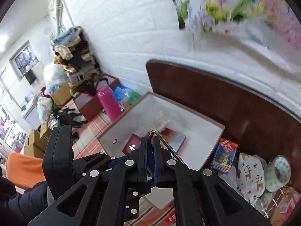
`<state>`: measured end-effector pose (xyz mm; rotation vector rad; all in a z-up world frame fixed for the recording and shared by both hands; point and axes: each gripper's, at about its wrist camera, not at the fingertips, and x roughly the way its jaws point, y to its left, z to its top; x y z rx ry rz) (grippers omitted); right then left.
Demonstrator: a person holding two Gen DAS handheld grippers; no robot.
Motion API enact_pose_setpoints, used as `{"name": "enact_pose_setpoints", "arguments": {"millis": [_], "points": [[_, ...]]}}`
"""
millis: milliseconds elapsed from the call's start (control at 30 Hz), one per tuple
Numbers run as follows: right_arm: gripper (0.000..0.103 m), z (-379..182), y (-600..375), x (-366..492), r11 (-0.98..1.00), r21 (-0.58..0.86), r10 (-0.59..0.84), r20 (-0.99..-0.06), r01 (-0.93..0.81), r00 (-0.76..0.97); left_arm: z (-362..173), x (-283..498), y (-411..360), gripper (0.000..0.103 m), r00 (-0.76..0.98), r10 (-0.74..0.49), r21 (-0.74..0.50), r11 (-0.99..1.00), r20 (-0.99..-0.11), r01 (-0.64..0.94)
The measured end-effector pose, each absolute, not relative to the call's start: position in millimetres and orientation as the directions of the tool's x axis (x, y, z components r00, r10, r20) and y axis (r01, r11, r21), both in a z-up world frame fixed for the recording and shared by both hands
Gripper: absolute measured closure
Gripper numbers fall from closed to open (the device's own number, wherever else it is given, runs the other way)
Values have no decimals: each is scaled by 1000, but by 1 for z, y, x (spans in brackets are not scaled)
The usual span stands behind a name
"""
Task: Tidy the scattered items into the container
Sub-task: 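Carry the scale by its hook with the right tool while the left tool steadies its body, then lower the scale into the cardboard box and open both tools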
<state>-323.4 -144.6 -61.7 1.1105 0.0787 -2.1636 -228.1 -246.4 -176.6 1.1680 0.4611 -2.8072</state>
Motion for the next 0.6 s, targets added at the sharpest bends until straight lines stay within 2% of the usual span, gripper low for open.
{"name": "enact_pose_setpoints", "arguments": {"millis": [233,433,467,500,533,567,600], "points": [[98,-118,-154,-354,-792,283,-504,-804,541,-318,-222,-241,-261,45,-640,108,-281,-944,-761,175],[98,-134,-163,-372,-806,269,-475,-825,527,-306,-238,-250,-280,44,-615,142,-322,-927,-776,191],[98,-136,-165,-375,-809,265,-469,-829,526,-304,-239,-251,-283,40,-610,154,-338,-920,-777,198],[98,-138,-167,-378,-811,256,-458,-837,525,-299,-241,-252,-286,22,-604,164,-354,-911,-780,210],[98,-139,-168,-380,-813,253,-451,-843,525,-292,-242,-253,-288,9,-595,170,-367,-903,-785,226],[98,-139,-169,-381,-817,245,-443,-846,522,-296,-243,-254,-292,1,-589,174,-379,-893,-789,243],[95,-137,-170,-383,-825,231,-429,-849,516,-307,-243,-254,-295,0,-589,176,-389,-885,-789,257]]}}
